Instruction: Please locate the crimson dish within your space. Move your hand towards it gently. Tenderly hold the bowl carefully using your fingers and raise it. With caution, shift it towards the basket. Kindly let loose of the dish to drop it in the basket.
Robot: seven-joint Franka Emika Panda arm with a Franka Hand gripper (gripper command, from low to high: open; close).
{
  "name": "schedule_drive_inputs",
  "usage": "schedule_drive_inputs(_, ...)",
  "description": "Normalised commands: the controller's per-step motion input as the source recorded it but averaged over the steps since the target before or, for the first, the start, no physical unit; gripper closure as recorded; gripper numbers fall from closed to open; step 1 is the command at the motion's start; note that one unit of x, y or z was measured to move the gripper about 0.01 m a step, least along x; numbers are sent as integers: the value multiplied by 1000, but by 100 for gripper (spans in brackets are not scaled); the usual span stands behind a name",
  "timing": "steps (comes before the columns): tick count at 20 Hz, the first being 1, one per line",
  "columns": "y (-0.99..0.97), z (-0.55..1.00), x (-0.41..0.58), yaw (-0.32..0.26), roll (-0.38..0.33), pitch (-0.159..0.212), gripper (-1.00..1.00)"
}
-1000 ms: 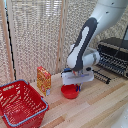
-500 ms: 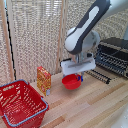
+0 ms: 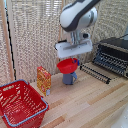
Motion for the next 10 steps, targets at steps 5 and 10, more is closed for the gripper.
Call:
schedule_drive_inputs(5, 745, 381, 25, -1, 99, -119, 100)
schedule_drive_inputs(10, 743, 262, 20, 0, 90, -138, 100)
